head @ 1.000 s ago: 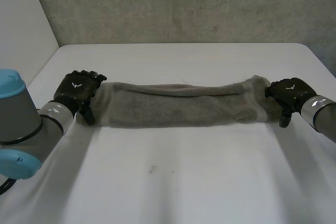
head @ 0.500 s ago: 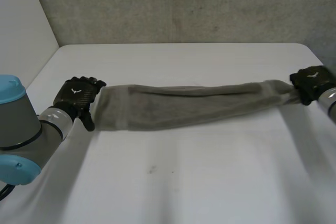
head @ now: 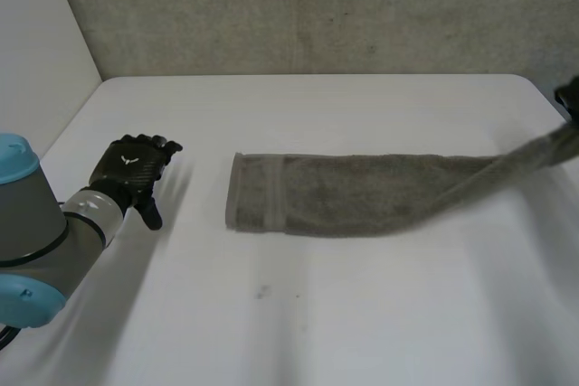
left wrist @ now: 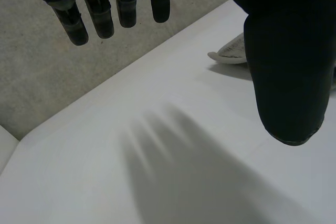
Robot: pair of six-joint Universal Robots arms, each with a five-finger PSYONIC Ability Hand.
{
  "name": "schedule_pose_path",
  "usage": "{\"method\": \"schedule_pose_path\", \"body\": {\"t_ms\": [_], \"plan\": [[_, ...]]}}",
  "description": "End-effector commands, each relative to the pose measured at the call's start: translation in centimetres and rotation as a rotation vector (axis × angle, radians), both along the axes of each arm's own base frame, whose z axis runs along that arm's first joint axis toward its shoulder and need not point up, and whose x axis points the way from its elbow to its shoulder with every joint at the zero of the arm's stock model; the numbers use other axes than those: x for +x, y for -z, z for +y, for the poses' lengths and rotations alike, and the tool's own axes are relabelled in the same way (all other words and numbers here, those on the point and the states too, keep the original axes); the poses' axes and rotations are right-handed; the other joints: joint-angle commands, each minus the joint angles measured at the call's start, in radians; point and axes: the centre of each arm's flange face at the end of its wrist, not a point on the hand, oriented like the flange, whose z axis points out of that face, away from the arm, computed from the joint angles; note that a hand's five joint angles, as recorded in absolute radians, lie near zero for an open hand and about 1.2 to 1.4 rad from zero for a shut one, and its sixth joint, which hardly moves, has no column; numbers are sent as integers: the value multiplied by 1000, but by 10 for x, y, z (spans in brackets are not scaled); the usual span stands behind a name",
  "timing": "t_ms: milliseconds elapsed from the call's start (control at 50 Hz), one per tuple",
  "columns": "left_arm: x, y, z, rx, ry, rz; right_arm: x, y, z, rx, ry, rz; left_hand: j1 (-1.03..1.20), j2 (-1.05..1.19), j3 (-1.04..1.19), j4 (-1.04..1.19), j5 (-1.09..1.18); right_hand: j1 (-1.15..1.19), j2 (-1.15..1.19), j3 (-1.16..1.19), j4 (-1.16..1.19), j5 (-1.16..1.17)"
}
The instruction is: Fold the towel.
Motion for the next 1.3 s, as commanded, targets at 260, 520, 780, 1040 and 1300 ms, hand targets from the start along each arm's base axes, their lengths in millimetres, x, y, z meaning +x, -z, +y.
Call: {"method": "schedule_pose_path", "body": {"t_ms": [260,520,780,1040,1300], "plan": [[12,-13,-4,-39,-41,13,331,48,182,-103,-796,-40,32,27,28,27,14,71,84,61,54,59],[19,-13,-8,-39,-61,13,352,107,227,15,-922,36,29,24,25,25,11,43,56,33,26,30],[0,-30,-4,-106,-9,29,269,13,171,47,-648,-229,32,27,28,27,14,-1151,-1137,-1160,-1167,-1163],[-30,-31,19,-107,85,42,167,75,140,325,-308,-364,32,27,28,27,14,-991,-978,-1001,-1008,-1004],[-37,-33,28,-95,106,75,148,115,119,312,-252,-374,35,30,31,30,17,46,59,36,29,33]]}}
